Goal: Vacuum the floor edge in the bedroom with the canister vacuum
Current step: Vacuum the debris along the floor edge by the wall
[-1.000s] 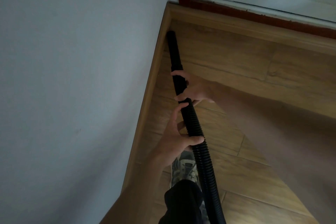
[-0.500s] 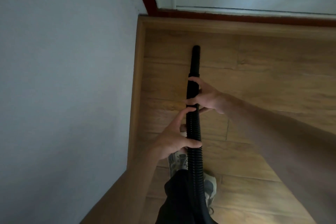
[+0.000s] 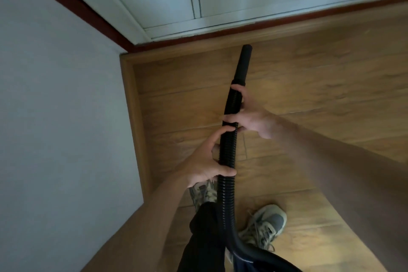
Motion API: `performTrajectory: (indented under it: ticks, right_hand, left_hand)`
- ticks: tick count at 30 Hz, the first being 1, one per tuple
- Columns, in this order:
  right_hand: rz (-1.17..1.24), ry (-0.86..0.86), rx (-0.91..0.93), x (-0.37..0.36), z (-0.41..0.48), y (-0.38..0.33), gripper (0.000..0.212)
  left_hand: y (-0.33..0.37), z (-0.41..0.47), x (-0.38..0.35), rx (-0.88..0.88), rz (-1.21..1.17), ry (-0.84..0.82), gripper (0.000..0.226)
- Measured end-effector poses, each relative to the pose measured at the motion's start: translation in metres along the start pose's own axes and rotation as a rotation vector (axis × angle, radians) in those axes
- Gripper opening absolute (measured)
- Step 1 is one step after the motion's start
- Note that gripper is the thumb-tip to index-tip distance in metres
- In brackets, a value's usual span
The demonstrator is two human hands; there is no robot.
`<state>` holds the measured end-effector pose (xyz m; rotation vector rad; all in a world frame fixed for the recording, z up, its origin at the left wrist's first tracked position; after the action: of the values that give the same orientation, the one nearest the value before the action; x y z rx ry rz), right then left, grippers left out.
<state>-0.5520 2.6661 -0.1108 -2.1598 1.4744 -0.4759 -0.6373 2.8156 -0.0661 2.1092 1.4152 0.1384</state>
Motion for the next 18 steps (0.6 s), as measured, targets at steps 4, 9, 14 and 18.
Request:
performTrajectory:
  ticks: [4,9,14,18]
  right_hand:
    - [0.076,0.033,0.055,0.042,-0.033,0.002,0.091]
    - [0.189,0.083,0.096,0.099,-0.082,0.014,0.089]
    - [0.283,0.131,0.158,0.157,-0.14,0.029,0.088]
    - [0.359,0.199,0.212,0.199,-0.189,0.044,0.088]
  left_hand:
    - [0.027,0.002,-0.034,-0.02,0.083,-0.046,0.092]
    - [0.062,0.001,-0.091,-0.061,0.225,-0.119,0.094]
    - [0.093,0.001,-0.149,-0.03,0.263,-0.192,0.09]
    - [0.117,-0.003,-0.198,-0.032,0.337,-0.286,0.087]
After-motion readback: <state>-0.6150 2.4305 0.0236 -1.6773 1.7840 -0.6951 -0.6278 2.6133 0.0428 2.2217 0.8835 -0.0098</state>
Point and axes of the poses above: each hand's wrist, its own z-axis towards the middle knuckle, its own x-axis out of the back of the hand, y = z × x, the point moved 2 cm from there along z, towards the middle knuckle, and after that the axes turned 1 degree about z, right-handed, at the moved point
